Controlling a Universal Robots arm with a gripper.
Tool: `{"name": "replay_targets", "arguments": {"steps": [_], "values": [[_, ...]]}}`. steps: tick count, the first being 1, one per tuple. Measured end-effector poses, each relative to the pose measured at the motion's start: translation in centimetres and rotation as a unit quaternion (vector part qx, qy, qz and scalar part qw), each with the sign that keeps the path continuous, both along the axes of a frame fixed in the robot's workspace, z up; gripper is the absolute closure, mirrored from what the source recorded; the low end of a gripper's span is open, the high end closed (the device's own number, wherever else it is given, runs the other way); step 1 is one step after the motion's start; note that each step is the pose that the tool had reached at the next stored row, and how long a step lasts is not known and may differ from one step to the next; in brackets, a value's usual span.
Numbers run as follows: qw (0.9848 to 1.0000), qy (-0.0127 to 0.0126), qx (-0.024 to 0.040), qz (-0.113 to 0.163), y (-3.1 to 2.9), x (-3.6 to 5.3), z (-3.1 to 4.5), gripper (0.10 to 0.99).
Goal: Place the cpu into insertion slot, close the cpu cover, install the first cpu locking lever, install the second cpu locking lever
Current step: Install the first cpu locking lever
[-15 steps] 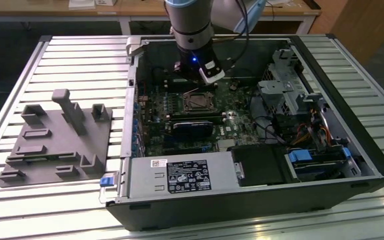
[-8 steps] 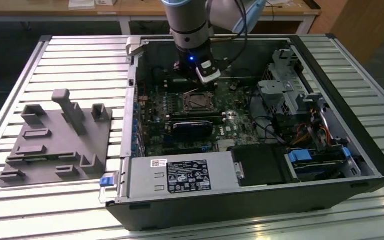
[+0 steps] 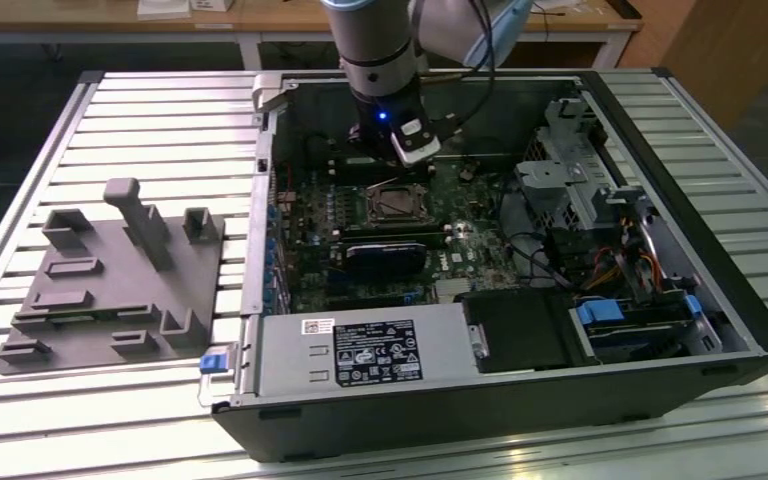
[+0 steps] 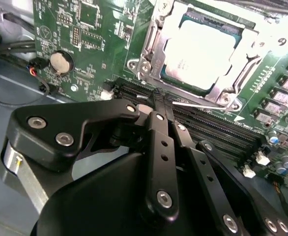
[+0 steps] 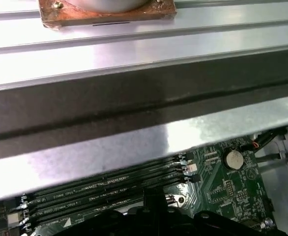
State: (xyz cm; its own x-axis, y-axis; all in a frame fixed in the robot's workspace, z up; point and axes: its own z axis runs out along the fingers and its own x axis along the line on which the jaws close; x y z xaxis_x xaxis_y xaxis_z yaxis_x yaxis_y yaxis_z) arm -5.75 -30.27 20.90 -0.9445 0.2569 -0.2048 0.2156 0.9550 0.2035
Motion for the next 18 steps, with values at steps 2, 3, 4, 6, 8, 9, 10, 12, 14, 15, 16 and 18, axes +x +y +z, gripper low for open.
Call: {"name": "replay_targets", "arguments": {"steps": [2,3,4,6,8,9,10,12,14,15,16,18], "values": [[1.0,-0.0018,-0.0018,-0.001,0.17,-0.08,-0.03,0.98],[1.0,-0.0021,-0.0025,-0.001,0.31,-0.12,-0.04,0.98],[1.0,-0.0025,-0.0033,-0.001,0.47,-0.16,-0.06,0.98],[1.0,-0.0029,-0.0055,-0.001,0.82,-0.22,-0.08,0.98],[1.0,-0.0034,-0.0092,-0.001,0.92,-0.23,-0.1,0.98],[0.9999,-0.004,-0.0119,-0.001,0.92,-0.23,-0.12,0.98],[0.9999,-0.005,-0.0151,-0.002,0.93,-0.23,-0.15,0.98],[0.9998,-0.0078,-0.0204,-0.003,0.92,-0.24,-0.23,0.98],[0.9997,-0.0099,-0.0232,-0.004,0.94,-0.24,-0.31,0.98],[0.9996,-0.0109,-0.0247,-0.005,0.95,-0.24,-0.35,0.98],[0.9996,-0.0118,-0.0261,-0.006,0.97,-0.25,-0.38,0.98],[0.9995,-0.0132,-0.0277,-0.009,1.02,-0.31,-0.42,0.98]]}}
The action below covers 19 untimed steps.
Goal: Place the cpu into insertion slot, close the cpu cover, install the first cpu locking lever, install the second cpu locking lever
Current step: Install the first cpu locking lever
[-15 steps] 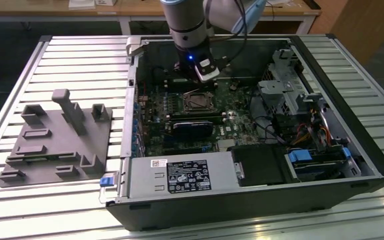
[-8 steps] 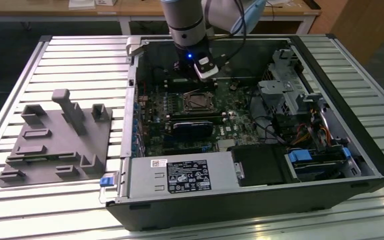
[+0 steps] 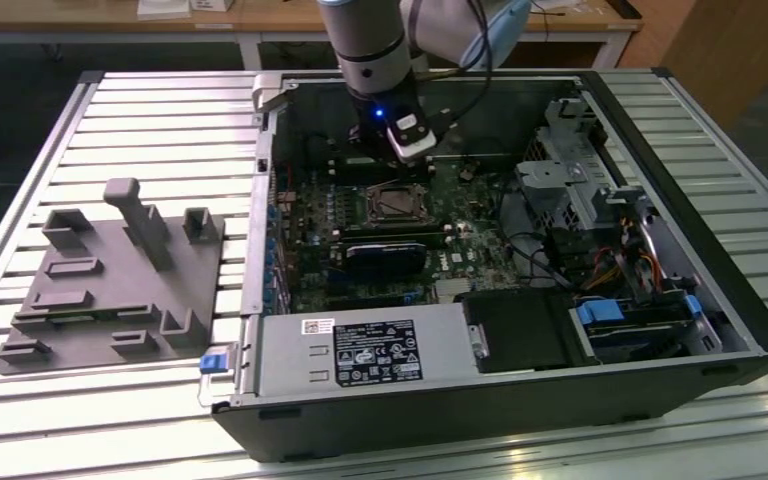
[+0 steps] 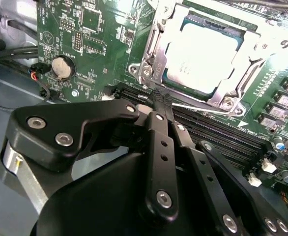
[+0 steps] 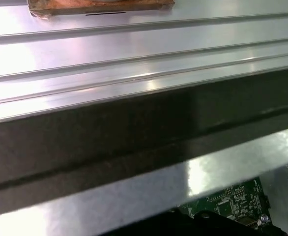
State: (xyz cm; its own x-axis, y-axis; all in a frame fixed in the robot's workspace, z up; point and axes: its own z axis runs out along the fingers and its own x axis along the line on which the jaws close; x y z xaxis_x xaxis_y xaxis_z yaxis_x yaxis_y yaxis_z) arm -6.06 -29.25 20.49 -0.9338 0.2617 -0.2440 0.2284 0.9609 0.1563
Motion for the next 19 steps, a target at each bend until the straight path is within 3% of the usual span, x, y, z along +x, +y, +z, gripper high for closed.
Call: {"name": "replay_targets", "arguments": {"steps": [7,19], "values": [[1.0,-0.0018,-0.0017,-0.009,0.25,-0.61,-0.05,0.98],[0.9994,-0.0036,-0.0031,-0.036,0.82,-0.83,-0.21,0.98]]}}
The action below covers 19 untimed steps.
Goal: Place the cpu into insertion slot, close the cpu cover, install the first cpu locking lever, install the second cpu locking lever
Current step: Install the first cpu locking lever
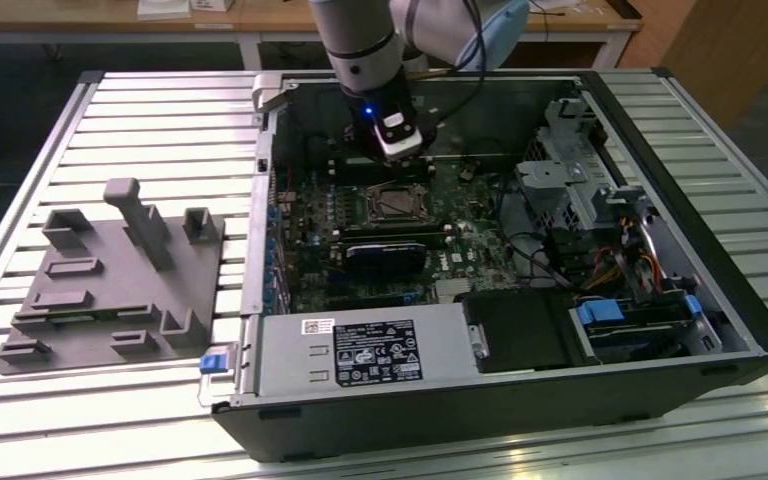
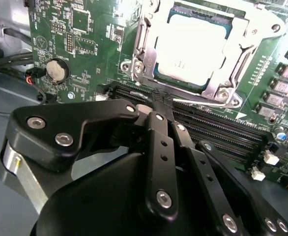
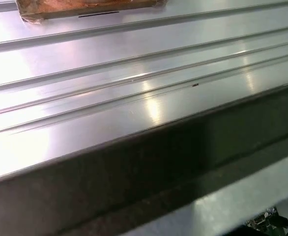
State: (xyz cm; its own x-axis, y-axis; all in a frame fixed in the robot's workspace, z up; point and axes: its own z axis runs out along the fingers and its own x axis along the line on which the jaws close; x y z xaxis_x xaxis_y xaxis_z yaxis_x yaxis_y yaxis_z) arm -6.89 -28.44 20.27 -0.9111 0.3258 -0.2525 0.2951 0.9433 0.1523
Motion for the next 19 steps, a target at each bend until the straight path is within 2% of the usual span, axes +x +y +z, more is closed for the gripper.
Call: {"name": "replay_targets", "arguments": {"steps": [8,13,19], "values": [[0.9999,-0.0002,-0.0019,-0.016,0.18,-0.01,-0.19,0.98],[0.9998,-0.0002,-0.0021,-0.022,0.51,-0.11,-0.27,0.98],[0.9993,-0.0002,-0.004,-0.036,0.53,-0.11,-0.44,0.98]]}}
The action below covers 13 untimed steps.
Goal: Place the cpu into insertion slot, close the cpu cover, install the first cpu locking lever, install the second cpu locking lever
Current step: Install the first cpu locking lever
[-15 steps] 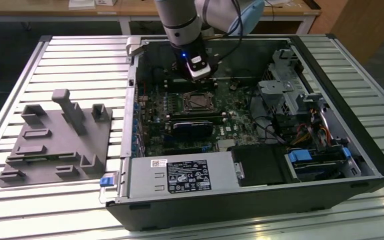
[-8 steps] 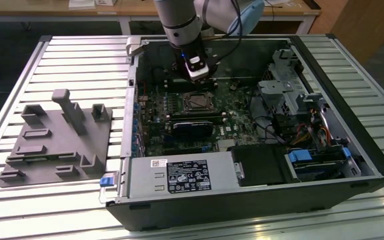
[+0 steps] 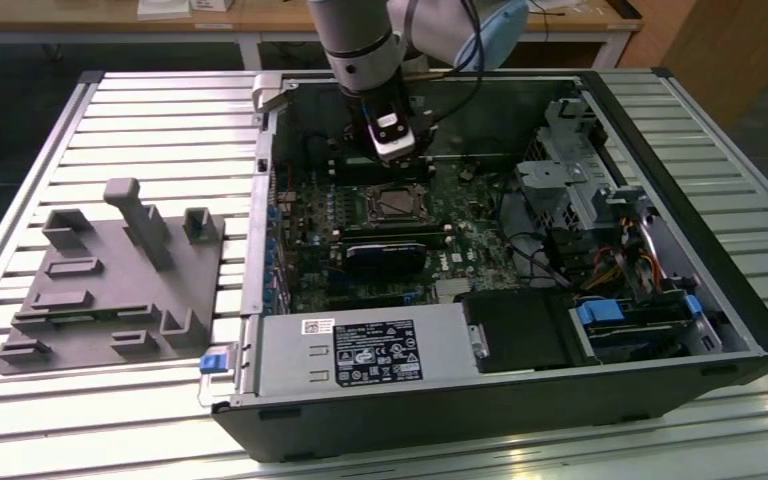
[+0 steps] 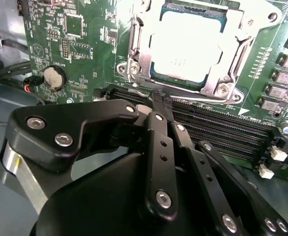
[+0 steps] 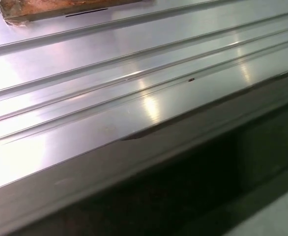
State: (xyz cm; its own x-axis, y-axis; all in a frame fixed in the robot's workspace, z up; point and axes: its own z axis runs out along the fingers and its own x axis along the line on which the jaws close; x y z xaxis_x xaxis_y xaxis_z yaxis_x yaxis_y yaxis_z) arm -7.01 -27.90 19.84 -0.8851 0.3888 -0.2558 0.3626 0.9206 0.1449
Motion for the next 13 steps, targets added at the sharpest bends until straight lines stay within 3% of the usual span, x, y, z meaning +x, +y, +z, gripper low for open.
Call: {"name": "replay_targets", "arguments": {"steps": [13], "values": [[0.9999,0.0,-0.0007,-0.015,0.46,-0.05,-0.21,0.98]]}}
